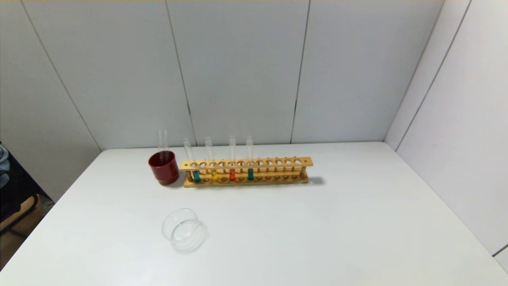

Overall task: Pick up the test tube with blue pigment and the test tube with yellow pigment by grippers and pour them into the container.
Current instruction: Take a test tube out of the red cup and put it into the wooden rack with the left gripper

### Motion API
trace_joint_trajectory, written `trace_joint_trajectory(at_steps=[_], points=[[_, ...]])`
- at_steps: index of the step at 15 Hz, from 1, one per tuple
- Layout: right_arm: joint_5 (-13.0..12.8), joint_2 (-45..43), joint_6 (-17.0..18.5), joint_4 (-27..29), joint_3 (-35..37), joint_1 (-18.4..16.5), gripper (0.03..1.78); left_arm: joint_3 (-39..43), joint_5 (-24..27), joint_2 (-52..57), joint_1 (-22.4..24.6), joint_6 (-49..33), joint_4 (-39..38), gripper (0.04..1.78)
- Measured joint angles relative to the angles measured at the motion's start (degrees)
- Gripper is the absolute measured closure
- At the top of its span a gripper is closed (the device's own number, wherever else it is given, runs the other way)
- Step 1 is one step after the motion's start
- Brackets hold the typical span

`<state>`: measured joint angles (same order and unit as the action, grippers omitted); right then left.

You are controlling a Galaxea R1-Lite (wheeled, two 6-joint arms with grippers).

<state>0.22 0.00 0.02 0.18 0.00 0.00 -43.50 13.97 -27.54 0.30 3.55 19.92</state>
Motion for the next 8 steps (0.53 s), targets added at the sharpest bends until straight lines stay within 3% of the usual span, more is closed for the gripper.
trace_joint_trajectory(at_steps=[8], points=[[0.02, 0.0, 0.02, 0.0, 0.0, 0.0, 0.06, -4.95, 0.49, -30.06, -1.34, -0.49, -14.17, 0.07]])
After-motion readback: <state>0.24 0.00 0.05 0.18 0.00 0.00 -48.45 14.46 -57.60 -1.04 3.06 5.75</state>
